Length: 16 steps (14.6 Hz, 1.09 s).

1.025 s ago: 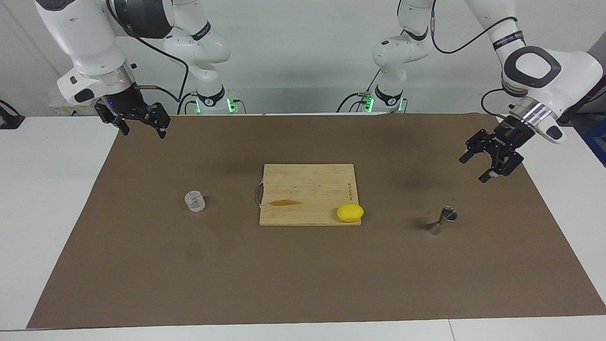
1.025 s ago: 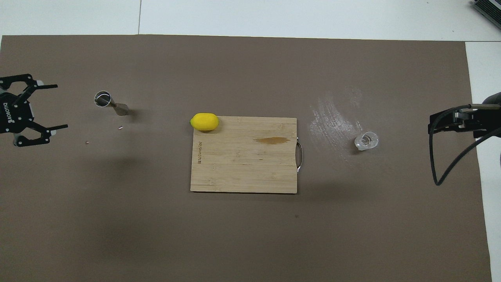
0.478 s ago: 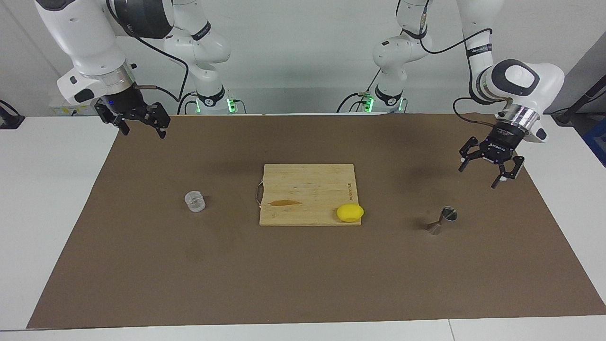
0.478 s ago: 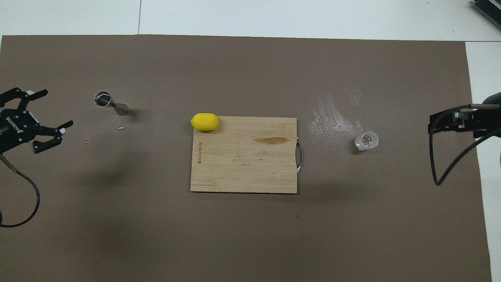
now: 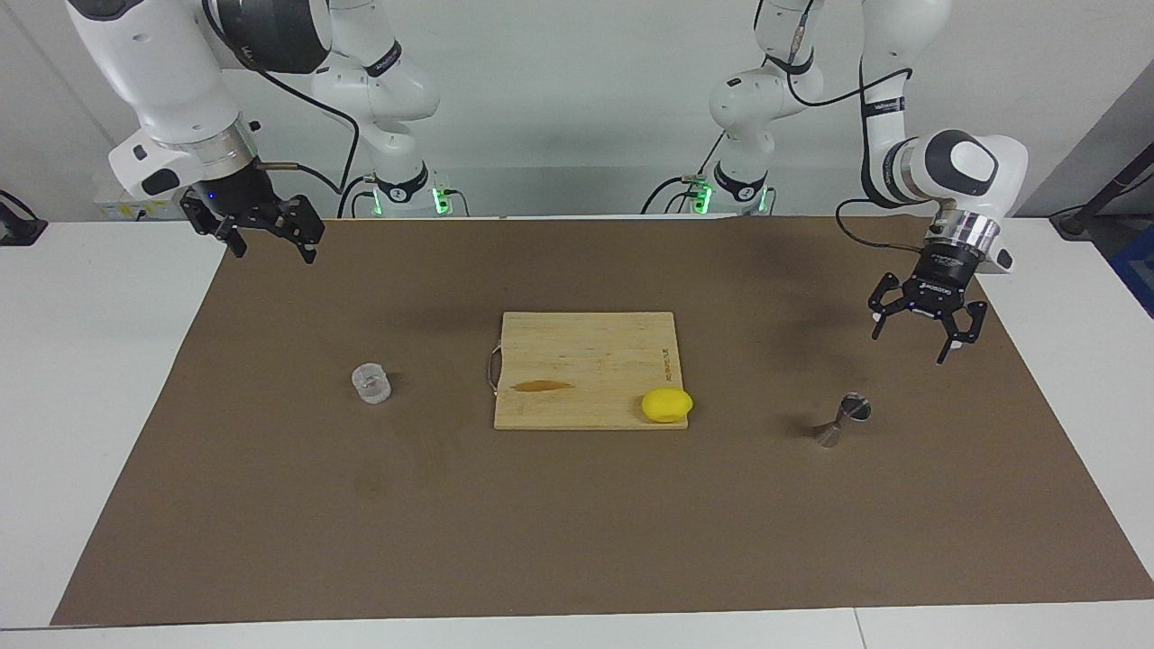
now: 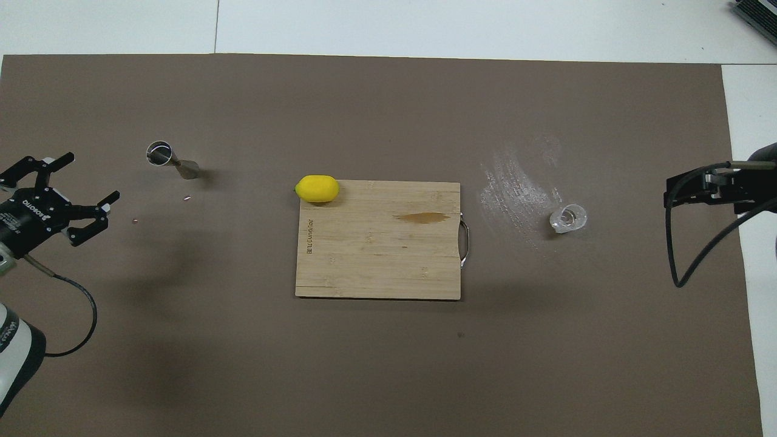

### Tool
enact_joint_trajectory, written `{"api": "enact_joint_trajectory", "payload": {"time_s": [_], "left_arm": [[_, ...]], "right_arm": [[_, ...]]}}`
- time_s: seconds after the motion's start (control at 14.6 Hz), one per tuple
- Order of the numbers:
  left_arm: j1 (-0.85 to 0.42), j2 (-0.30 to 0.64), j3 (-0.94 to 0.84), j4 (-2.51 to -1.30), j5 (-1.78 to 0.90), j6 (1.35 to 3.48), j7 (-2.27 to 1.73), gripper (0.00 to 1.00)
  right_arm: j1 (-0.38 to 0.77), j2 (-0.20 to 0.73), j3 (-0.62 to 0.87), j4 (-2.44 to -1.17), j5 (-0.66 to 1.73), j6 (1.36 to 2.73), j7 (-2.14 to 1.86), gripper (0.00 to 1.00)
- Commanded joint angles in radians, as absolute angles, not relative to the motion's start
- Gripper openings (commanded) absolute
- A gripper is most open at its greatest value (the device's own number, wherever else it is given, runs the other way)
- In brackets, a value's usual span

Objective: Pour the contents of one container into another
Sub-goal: 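Move the left gripper toward the small metal cup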

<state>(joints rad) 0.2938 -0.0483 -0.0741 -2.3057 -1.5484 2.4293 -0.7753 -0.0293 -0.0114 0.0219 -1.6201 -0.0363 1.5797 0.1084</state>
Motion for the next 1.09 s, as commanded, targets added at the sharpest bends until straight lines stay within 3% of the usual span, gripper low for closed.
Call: {"api": "enact_joint_trajectory", "payload": {"time_s": [0.0,0.75,1.03], "left_arm": [[0.273,-0.066,-0.075,-2.339,-1.6,2.457,-0.675,1.0],[0.339,-0.008,-0.074,-2.35,-1.64,2.3,-0.549,1.0],[0.341,0.035,-0.074,-2.364,-1.826,2.299,-0.563,1.0]], "right_arm": [[-0.04,-0.031,0.028,-1.64,-0.043,1.588,0.087,1.0],[-0.04,-0.031,0.028,-1.64,-0.043,1.588,0.087,1.0],[-0.038,-0.031,0.028,-1.64,-0.043,1.588,0.087,1.0]]}}
